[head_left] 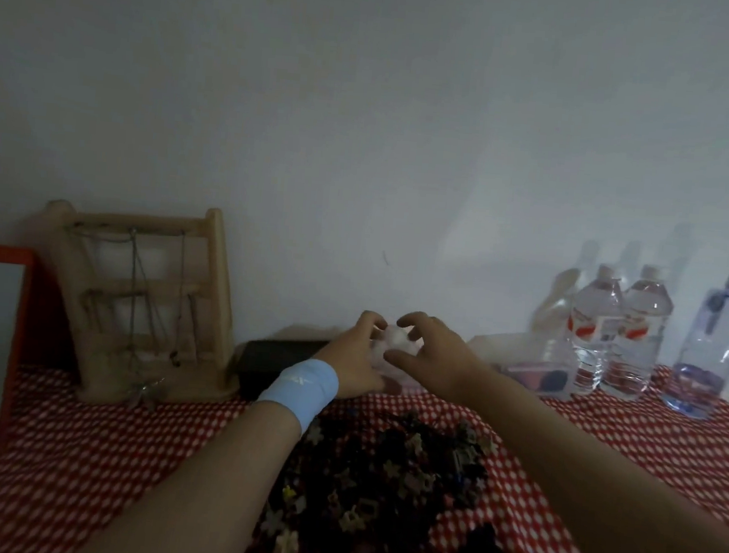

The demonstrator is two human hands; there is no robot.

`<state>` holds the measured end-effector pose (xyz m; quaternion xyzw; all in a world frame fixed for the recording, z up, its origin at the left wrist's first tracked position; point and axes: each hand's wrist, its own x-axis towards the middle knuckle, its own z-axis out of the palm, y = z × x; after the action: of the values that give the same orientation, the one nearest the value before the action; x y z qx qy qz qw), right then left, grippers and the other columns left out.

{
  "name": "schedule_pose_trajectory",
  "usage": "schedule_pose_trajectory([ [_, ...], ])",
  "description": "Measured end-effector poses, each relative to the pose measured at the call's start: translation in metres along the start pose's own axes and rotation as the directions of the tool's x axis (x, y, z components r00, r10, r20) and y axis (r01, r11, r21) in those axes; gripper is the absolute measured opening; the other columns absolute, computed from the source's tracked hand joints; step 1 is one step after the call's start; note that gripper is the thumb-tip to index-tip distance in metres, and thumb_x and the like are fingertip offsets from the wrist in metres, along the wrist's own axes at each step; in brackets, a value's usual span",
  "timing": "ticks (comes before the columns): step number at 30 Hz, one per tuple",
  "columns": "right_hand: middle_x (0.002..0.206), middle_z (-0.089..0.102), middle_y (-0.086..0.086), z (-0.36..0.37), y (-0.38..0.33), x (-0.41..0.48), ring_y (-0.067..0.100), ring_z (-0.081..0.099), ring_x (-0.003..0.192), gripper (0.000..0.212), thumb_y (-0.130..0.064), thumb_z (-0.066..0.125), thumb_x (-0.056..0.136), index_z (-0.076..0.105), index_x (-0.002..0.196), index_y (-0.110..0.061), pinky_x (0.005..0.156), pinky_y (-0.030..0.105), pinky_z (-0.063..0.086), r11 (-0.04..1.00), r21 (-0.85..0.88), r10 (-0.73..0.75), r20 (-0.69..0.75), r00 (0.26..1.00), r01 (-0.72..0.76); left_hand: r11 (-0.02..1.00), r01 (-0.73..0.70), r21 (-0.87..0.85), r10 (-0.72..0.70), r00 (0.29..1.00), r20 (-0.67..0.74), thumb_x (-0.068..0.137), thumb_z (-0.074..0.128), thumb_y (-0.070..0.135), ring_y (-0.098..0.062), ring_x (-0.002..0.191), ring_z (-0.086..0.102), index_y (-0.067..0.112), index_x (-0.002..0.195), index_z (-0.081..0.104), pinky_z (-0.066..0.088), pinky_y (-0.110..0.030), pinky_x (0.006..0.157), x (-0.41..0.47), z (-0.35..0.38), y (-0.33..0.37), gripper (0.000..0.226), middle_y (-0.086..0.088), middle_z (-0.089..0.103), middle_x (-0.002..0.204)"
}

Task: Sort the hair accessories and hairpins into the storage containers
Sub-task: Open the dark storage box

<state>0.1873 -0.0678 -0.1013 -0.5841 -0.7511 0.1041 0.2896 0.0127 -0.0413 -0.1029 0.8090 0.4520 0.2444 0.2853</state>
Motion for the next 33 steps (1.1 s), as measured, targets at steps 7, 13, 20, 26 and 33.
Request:
schedule_pose_trajectory([
  [7,0.127,0.049,0.006,-0.013,-0.035,-0.016,0.02,0.054,0.11,0.063,-0.065,0.042,0.095,0.041,0.144,-0.025,0.091,0.034,0.043,0.999,0.05,0.004,0.076,0.997,-0.008,1.0,-0.013,-0.024,0.01,0.992,-0.126,0.058,0.09,0.041,-0.009,0.106,0.058,0.027,0.127,0.043,0.05,-0.032,0.096,-0.024,-0.018,0.019,0.085,0.01,0.058,0.117],
  [13,0.106,0.064,0.011,-0.016,-0.042,-0.012,0.027,0.062,0.096,0.059,-0.065,0.027,0.095,0.052,0.117,-0.016,0.087,0.041,0.049,0.999,0.05,0.008,-0.006,1.0,-0.008,0.987,-0.023,-0.157,0.0,0.99,-0.141,0.056,0.083,0.047,-0.006,0.091,0.067,0.025,0.11,0.066,0.055,-0.033,0.09,-0.028,-0.026,0.024,0.061,0.009,0.07,0.1],
  [20,0.117,0.053,0.007,-0.01,-0.038,-0.011,0.023,0.055,0.096,0.056,-0.046,0.018,0.104,0.049,0.13,-0.008,0.086,0.031,0.041,0.995,0.056,-0.087,0.104,0.991,0.081,0.983,0.03,-0.183,-0.042,0.997,-0.06,0.072,0.08,0.036,-0.006,0.088,0.066,0.02,0.1,0.07,0.048,-0.02,0.079,-0.032,-0.038,0.016,0.033,0.009,0.071,0.093],
  [26,0.107,0.055,-0.005,-0.005,-0.072,-0.005,0.007,0.053,0.084,0.04,-0.04,0.028,0.108,0.048,0.132,-0.014,0.079,0.024,0.039,0.959,0.264,-0.121,0.054,0.991,0.103,0.884,0.245,-0.399,-0.254,0.967,0.03,0.089,0.064,0.034,-0.029,0.092,0.068,0.006,0.096,0.071,0.052,-0.04,0.094,-0.065,-0.064,0.0,0.029,-0.012,0.074,0.091],
  [33,0.124,0.06,0.012,0.057,-0.134,0.002,0.028,0.067,0.101,0.061,-0.06,0.041,0.1,0.045,0.14,-0.014,0.077,0.038,0.058,0.733,0.615,0.101,0.325,0.94,-0.291,0.961,0.254,-0.106,-0.27,0.946,-0.179,0.066,0.081,0.04,-0.015,0.108,0.057,0.03,0.122,0.054,0.048,-0.035,0.096,-0.125,-0.094,-0.064,0.063,0.006,0.061,0.116],
])
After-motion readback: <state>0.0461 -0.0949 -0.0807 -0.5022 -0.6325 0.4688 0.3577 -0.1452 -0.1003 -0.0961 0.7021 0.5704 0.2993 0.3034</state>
